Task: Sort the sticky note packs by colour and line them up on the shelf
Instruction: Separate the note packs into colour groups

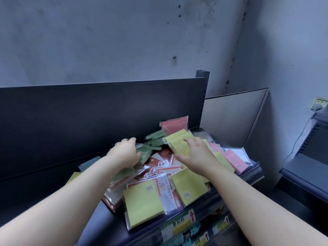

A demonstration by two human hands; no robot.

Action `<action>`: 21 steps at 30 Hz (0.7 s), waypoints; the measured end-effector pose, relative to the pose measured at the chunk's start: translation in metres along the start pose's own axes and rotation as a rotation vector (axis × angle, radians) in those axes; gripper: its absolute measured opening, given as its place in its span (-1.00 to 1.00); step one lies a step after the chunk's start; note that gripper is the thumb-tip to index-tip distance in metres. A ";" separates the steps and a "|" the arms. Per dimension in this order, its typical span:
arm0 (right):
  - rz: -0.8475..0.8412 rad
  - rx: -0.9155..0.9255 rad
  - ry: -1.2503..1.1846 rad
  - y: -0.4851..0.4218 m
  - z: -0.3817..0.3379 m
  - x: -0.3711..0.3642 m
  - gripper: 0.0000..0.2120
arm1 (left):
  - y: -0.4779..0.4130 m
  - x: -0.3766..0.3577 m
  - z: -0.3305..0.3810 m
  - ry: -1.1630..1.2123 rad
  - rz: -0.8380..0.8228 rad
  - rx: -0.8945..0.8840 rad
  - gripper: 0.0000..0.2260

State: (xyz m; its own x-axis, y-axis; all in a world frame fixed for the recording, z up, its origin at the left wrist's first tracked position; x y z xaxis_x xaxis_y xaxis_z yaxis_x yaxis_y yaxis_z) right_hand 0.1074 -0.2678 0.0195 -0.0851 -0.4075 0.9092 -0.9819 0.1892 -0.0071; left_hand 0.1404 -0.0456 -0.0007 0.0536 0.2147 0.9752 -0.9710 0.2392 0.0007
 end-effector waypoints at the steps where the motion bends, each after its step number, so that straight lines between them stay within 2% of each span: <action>1: -0.003 -0.014 0.017 -0.008 -0.001 -0.001 -0.26 | -0.007 -0.001 -0.005 0.004 -0.012 0.000 -0.46; 4: -0.016 -0.057 0.120 -0.034 -0.002 -0.008 -0.10 | -0.025 -0.005 -0.013 0.012 -0.042 -0.030 -0.51; 7: -0.079 -0.097 0.234 -0.052 0.001 -0.020 0.03 | -0.039 -0.007 -0.017 0.010 -0.053 -0.084 -0.69; 9: -0.116 -0.115 0.260 -0.058 0.002 -0.026 0.07 | -0.042 -0.007 -0.017 -0.009 -0.053 -0.106 -0.69; 15: -0.051 -0.111 0.197 -0.059 -0.008 -0.021 -0.01 | -0.038 0.005 -0.012 -0.059 0.019 -0.128 -0.54; 21: 0.061 0.031 0.012 -0.044 -0.038 -0.001 -0.06 | -0.002 0.036 -0.021 0.015 0.229 -0.073 -0.47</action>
State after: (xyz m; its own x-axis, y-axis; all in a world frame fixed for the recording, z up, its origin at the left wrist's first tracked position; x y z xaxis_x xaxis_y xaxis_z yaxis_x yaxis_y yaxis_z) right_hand 0.1574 -0.2421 0.0344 -0.1430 -0.3853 0.9116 -0.9798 0.1853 -0.0754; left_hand 0.1491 -0.0185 0.0298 -0.1621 0.2849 0.9447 -0.9387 0.2507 -0.2367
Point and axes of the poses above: each hand's wrist, its own y-axis away from the middle knuckle, its own x-axis out of the back of the hand, z = x × y, the point moved 10 cm from there along -y, towards the middle knuckle, and after that the axes turned 15 degrees about -x, right-handed, at the moved point
